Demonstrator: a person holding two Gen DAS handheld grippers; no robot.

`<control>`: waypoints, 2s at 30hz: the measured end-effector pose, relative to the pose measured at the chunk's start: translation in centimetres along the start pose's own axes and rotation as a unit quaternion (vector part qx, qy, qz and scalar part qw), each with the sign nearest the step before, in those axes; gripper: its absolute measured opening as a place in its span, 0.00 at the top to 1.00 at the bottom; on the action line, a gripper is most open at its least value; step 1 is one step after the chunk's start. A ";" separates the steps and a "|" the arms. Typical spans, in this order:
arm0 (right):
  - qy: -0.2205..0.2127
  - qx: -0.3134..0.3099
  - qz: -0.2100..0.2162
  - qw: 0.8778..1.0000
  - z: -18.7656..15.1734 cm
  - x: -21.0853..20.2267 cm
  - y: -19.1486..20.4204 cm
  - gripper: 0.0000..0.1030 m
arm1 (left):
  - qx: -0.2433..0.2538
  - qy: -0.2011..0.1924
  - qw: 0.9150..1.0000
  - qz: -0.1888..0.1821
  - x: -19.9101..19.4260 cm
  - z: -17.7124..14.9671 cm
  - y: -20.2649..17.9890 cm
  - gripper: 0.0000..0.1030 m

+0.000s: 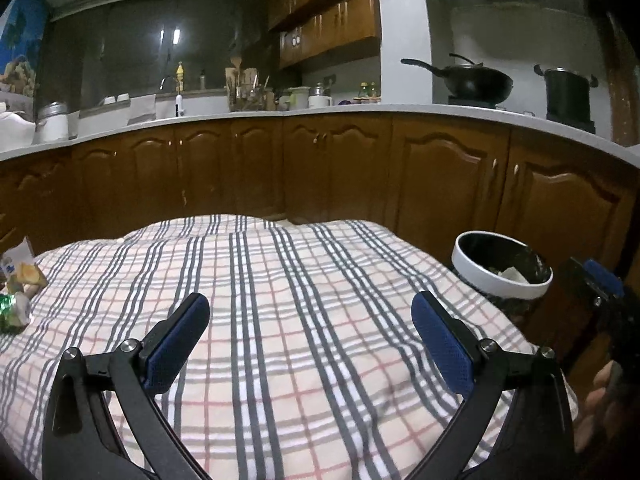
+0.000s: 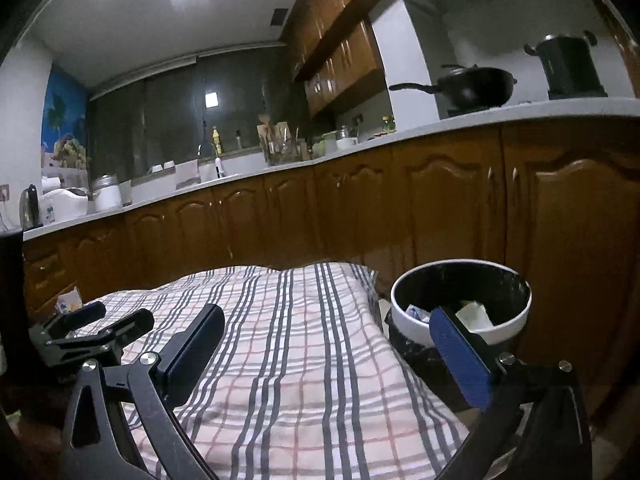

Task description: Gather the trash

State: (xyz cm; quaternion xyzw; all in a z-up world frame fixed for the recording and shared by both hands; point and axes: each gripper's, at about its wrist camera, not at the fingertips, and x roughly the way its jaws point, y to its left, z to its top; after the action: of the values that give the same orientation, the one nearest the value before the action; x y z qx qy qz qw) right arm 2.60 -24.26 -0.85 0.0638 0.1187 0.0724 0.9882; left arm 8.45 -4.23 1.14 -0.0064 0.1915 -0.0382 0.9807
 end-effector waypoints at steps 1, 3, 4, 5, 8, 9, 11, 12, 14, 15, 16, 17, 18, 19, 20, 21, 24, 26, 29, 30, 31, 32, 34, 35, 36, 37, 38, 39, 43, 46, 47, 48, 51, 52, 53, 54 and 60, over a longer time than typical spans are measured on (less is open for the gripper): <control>0.000 0.002 0.001 1.000 -0.3 -0.1 0.0 0.00 | 0.000 0.002 1.000 -0.001 0.1 -0.1 0.0 0.00; 0.000 0.003 0.001 1.000 -0.5 0.0 0.0 0.00 | 0.002 0.005 1.000 0.002 0.1 -0.4 -0.1 0.00; 0.000 0.003 0.001 1.000 -0.7 -0.1 0.0 0.00 | 0.004 0.005 1.000 0.004 0.1 -0.6 -0.2 0.00; 0.000 0.002 0.001 1.000 -0.9 -0.1 0.0 0.00 | 0.007 0.005 1.000 0.007 0.1 -0.7 -0.3 0.00; -0.004 0.000 -0.001 1.000 -1.3 -0.2 0.0 0.00 | 0.010 0.006 1.000 0.010 0.0 -0.9 -0.4 0.00; -0.005 -0.001 -0.002 1.000 -1.4 -0.3 0.1 0.00 | 0.008 0.007 1.000 0.010 0.1 -0.9 -0.3 0.00; -0.006 -0.004 -0.003 1.000 -1.5 -0.2 0.2 0.00 | 0.006 0.008 1.000 0.011 0.1 -0.9 -0.3 0.00; -0.007 -0.005 -0.003 1.000 -1.6 -0.2 0.3 0.00 | 0.007 0.007 1.000 0.012 0.1 -1.0 -0.3 0.00; -0.008 -0.007 -0.003 1.000 -1.8 -0.2 0.4 0.00 | 0.008 0.006 1.000 0.015 0.0 -1.1 -0.4 0.00; -0.009 -0.008 -0.003 1.000 -1.8 -0.3 0.4 0.00 | 0.008 0.005 1.000 0.015 0.0 -1.1 -0.5 0.00; -0.010 -0.009 -0.004 1.000 -1.8 -0.3 0.5 0.00 | 0.009 0.005 1.000 0.015 0.0 -1.2 -0.5 0.00; -0.011 -0.009 -0.003 1.000 -1.7 -0.4 0.5 0.00 | 0.010 0.005 1.000 0.015 0.0 -1.2 -0.5 0.00; -0.009 -0.008 -0.003 1.000 -1.8 -0.3 0.4 0.00 | 0.010 0.005 1.000 0.015 0.0 -1.3 -0.6 0.00; -0.010 -0.008 -0.003 1.000 -1.8 -0.4 0.5 0.00 | 0.010 0.005 1.000 0.016 -0.1 -1.3 -0.6 0.00; -0.010 -0.008 -0.003 1.000 -1.7 -0.4 0.5 0.00 | 0.010 0.004 1.000 0.017 -0.1 -1.3 -0.6 0.00; -0.010 -0.008 -0.003 1.000 -1.7 -0.4 0.6 0.00 | 0.010 0.003 1.000 0.018 -0.1 -1.3 -0.6 0.00; -0.012 -0.009 -0.002 1.000 -1.6 -0.6 0.8 0.00 | 0.011 0.000 1.000 0.018 -0.1 -1.2 -0.6 0.00; -0.013 -0.009 -0.002 1.000 -1.5 -0.6 0.9 0.00 | 0.012 -0.001 1.000 0.017 -0.1 -1.3 -0.6 0.00; -0.014 -0.011 -0.002 1.000 -1.4 -0.7 1.0 0.00 | 0.014 -0.005 1.000 0.019 -0.3 -1.2 -0.6 0.00; -0.013 -0.010 -0.002 1.000 -1.4 -0.6 1.0 0.00 | 0.015 -0.007 1.000 0.019 -0.3 -1.2 -0.6 0.00; -0.013 -0.010 -0.001 1.000 -1.4 -0.6 1.0 0.00 | 0.016 -0.008 1.000 0.019 -0.4 -1.2 -0.7 0.00; -0.014 -0.009 -0.002 1.000 -1.4 -0.7 1.0 0.00 | 0.018 -0.010 1.000 0.020 -0.4 -1.2 -0.7 0.00; -0.014 -0.008 -0.001 1.000 -1.3 -0.7 1.1 0.00 | 0.019 -0.013 1.000 0.019 -0.6 -1.2 -0.8 0.00; -0.015 -0.008 -0.001 1.000 -1.2 -0.7 1.1 0.00 | 0.020 -0.015 0.999 0.020 -0.7 -1.2 -0.9 0.00; -0.015 -0.009 -0.001 1.000 -1.3 -0.7 1.1 0.00 | 0.020 -0.016 0.999 0.019 -0.7 -1.1 -0.9 0.00; -0.016 -0.009 -0.001 1.000 -1.2 -0.7 1.1 0.00 | 0.020 -0.017 0.999 0.019 -0.8 -1.2 -0.9 0.00; -0.016 -0.010 -0.001 1.000 -1.3 -0.7 1.1 0.00 | 0.020 -0.018 0.999 0.018 -0.8 -1.1 -0.8 0.00; -0.016 -0.010 -0.001 1.000 -1.2 -0.7 1.2 0.00 | 0.019 -0.018 0.999 0.018 -0.9 -1.1 -0.8 0.00; -0.017 -0.010 0.001 1.000 -1.3 -0.8 1.2 0.00 | 0.019 -0.018 0.999 0.019 -0.9 -1.1 -0.7 0.00; -0.017 -0.010 0.002 1.000 -1.1 -0.9 1.2 0.00 | 0.019 -0.019 0.999 0.020 -1.1 -1.1 -0.8 0.00; -0.018 -0.011 0.002 1.000 -1.2 -1.0 1.3 0.00 | 0.019 -0.020 0.999 0.020 -1.2 -1.1 -0.9 0.00; -0.018 -0.011 0.003 1.000 -1.1 -1.0 1.3 0.00 | 0.018 -0.020 0.999 0.020 -1.3 -1.0 -0.9 0.00; -0.019 -0.012 0.004 1.000 -1.2 -1.1 1.4 0.00 | 0.017 -0.022 0.999 0.021 -1.5 -0.9 -1.0 0.00; -0.020 -0.012 0.004 1.000 -1.2 -1.1 1.4 0.00 | 0.017 -0.022 0.999 0.021 -1.5 -0.9 -1.0 0.00; -0.019 -0.013 0.005 1.000 -1.2 -1.1 1.4 0.00 | 0.016 -0.023 0.999 0.021 -1.6 -0.9 -1.0 0.00; -0.019 -0.012 0.005 1.000 -1.2 -1.1 1.4 0.00 | 0.015 -0.023 0.999 0.021 -1.7 -0.9 -1.0 0.00; -0.019 -0.013 0.008 1.000 -1.1 -0.9 1.4 0.00 | 0.015 -0.022 0.999 0.019 -1.8 -0.8 -1.1 0.00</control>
State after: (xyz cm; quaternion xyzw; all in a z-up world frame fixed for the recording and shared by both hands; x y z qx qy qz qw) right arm 1.30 -22.87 -1.47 0.0531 0.0987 0.0806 0.9904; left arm 6.41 -5.16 1.09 0.0116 0.1691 -0.0223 0.9853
